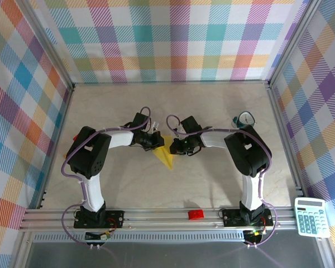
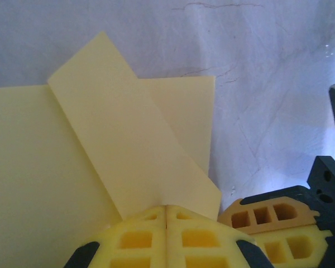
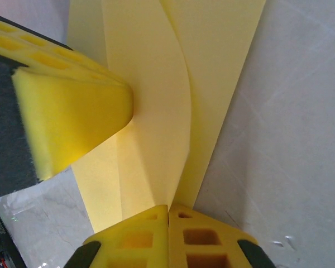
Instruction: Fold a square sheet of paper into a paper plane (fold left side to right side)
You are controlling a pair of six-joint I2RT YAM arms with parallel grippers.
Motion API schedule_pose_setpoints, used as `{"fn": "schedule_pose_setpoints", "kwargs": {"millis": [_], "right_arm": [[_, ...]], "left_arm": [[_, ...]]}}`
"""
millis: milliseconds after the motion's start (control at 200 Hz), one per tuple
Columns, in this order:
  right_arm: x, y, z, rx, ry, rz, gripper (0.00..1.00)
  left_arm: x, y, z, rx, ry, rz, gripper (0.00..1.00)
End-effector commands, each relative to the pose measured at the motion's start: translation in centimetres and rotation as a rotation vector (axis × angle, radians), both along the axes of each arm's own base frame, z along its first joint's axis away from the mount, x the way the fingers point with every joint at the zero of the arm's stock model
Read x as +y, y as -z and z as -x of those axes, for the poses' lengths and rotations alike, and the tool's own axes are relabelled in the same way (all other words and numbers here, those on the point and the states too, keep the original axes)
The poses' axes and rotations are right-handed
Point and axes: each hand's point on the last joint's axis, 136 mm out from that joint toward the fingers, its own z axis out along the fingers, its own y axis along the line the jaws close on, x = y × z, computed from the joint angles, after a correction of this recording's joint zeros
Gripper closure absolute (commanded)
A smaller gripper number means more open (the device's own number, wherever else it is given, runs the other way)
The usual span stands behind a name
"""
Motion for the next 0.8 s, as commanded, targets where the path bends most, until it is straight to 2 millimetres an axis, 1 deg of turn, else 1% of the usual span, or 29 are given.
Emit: {"fn": "schedule_pose_setpoints", "kwargs": {"millis": [0,210,445,610,730,795], "right_arm": [[-2.8,4.3,2.3,0.099,0.002,0.176,1.00],[-2.5,4.0,2.2,0.103,-0.009,0.165,1.00],[-1.7,3.0,1.9,0.097,-0.015,0.124,1.00],[-0.7,1.1,1.0,0.068,-0.020,0.081,1.00],[0.0,-0.7,0.2,0.051,-0.016,0.034,0.96],[0.4,-1.6,-0.3,0.044,-0.013,0.005,0.92]], "left_arm": [[0.9,2.5,1.5,0.050,0.016,-0.058,0.98],[1.7,3.7,2.3,0.068,0.011,-0.092,0.99],[2.0,4.0,2.7,0.076,0.013,-0.107,1.00],[2.3,4.1,2.7,0.076,0.011,-0.122,1.00],[2.2,4.2,2.7,0.080,0.010,-0.122,1.00],[2.2,4.3,2.7,0.084,0.007,-0.122,1.00]]}}
